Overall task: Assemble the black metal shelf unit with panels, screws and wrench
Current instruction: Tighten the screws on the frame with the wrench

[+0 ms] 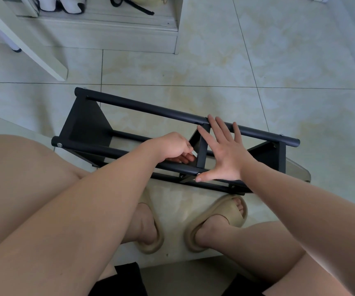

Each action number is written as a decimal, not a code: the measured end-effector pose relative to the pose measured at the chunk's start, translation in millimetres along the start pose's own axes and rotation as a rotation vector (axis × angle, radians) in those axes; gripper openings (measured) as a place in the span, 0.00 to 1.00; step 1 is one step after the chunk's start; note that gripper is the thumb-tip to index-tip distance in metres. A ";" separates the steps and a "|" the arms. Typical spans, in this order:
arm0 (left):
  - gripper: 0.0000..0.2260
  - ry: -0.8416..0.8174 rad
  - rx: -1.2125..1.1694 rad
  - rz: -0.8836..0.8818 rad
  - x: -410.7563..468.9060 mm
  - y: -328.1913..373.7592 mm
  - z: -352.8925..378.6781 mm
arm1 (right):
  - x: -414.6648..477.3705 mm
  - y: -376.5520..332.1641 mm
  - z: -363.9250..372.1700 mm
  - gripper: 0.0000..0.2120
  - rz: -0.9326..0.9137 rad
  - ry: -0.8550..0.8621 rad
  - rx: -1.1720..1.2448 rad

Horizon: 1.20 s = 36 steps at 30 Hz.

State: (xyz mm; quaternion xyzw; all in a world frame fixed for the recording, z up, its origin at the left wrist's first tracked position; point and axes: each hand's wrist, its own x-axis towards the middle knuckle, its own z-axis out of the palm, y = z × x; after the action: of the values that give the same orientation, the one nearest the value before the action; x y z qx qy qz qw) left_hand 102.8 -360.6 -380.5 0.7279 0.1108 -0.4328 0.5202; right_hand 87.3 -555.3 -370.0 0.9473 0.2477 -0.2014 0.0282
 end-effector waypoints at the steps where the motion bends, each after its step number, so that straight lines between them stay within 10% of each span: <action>1: 0.05 -0.005 -0.002 -0.004 0.1 -0.4 -0.2 | -1.2 -0.6 2.9 0.66 -0.002 0.018 0.002; 36: 0.06 -0.002 0.003 -0.025 1.8 2.6 0.4 | -0.4 1.2 8.7 0.64 -0.010 0.070 -0.026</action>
State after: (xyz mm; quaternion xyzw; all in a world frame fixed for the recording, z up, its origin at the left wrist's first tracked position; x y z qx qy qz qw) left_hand 105.3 -362.6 -380.1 0.7269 0.1187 -0.4402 0.5136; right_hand 84.4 -557.9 -377.9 0.9520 0.2559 -0.1653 0.0308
